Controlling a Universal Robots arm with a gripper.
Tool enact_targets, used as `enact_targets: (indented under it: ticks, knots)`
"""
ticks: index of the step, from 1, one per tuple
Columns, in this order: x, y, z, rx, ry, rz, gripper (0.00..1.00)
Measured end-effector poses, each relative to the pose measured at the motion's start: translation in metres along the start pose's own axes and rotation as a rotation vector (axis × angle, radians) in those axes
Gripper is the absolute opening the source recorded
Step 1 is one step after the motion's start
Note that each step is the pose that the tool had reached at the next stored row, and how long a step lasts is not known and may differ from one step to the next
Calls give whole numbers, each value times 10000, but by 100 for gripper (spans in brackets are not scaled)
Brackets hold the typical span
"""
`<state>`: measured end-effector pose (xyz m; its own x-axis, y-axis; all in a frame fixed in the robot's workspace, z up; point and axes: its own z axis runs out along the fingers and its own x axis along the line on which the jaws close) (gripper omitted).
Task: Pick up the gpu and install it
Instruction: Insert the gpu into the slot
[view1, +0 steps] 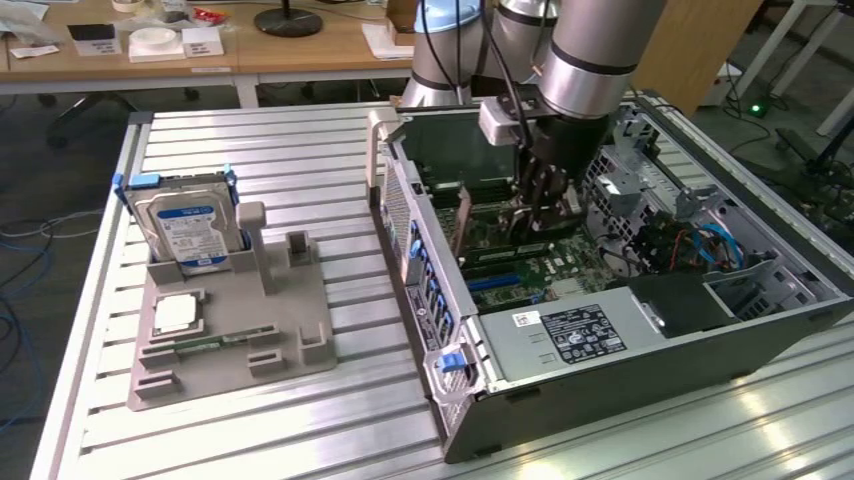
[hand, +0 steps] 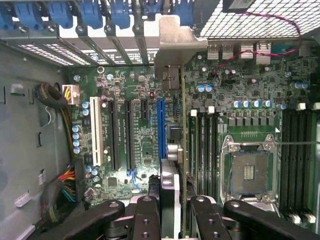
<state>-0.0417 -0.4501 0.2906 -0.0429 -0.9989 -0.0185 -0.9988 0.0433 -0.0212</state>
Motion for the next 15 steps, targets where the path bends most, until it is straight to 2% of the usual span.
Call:
enact_targets:
  ticks: [3, 8, 12, 15]
  knots:
    - [8, 45, 44, 0, 2, -1, 28]
    - [49, 52, 119, -1, 1, -1, 28]
    - [55, 113, 190, -3, 2, -1, 28]
    - [75, 115, 245, -6, 4, -3, 28]
